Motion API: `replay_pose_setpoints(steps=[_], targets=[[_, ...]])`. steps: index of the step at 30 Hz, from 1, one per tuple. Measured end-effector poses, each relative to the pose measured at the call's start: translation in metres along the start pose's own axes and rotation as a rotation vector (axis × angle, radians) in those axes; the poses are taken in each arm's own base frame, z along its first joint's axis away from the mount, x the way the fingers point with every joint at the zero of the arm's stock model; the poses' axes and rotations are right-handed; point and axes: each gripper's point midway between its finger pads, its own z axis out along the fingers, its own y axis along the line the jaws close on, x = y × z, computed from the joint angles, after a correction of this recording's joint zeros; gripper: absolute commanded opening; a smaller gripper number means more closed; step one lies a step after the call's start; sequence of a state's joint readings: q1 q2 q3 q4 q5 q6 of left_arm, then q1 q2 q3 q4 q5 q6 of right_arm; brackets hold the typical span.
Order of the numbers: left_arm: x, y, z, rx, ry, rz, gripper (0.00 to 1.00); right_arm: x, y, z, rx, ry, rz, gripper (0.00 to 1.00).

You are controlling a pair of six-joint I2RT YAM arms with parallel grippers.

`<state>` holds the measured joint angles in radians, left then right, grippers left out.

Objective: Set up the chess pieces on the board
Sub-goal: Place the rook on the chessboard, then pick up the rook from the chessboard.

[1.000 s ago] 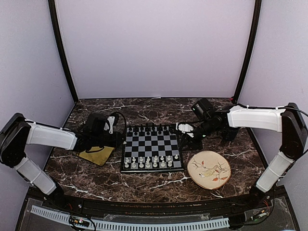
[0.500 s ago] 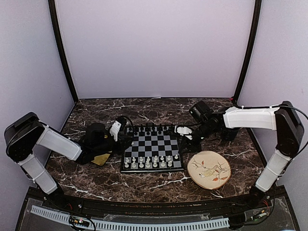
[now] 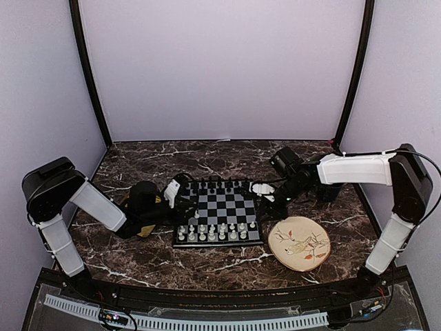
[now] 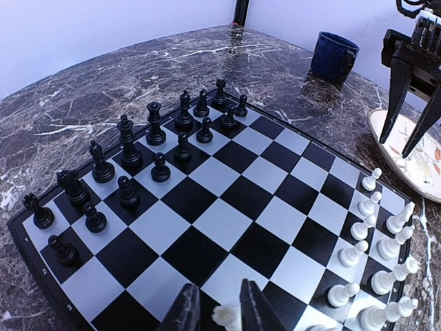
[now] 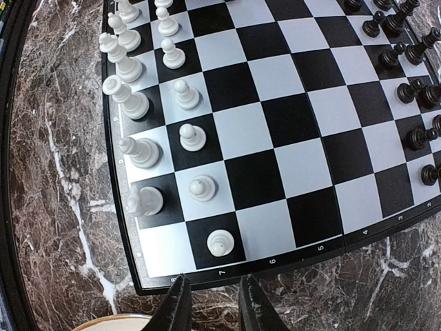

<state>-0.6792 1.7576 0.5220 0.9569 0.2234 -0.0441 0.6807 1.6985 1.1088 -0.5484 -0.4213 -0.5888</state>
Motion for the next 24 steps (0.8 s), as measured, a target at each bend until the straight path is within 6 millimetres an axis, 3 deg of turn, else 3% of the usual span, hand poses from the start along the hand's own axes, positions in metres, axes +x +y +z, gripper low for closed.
replay_pose_setpoints(steps=[9,12,14,16,21,24], targets=[[-0.002,0.0,0.001,-0.005,0.003,0.007,0.34,-0.001,-0.001,0.0,-0.002,0.001,0.004,0.26],[-0.016,0.0,-0.003,-0.016,0.0,0.007,0.35,-0.009,-0.002,-0.006,0.0,-0.005,0.004,0.28],[-0.039,0.002,-0.007,-0.037,-0.015,0.008,0.38,-0.024,-0.006,-0.014,0.007,-0.031,-0.004,0.3],[-0.075,0.006,-0.01,-0.072,-0.04,0.006,0.44,-0.043,-0.01,-0.025,0.011,-0.065,-0.014,0.33],[-0.181,0.018,-0.025,-0.184,-0.124,0.015,0.54,-0.094,-0.023,-0.05,0.017,-0.142,-0.041,0.37],[-0.218,0.031,-0.038,-0.244,-0.137,0.015,0.59,-0.122,-0.035,-0.055,0.034,-0.169,-0.039,0.45]])
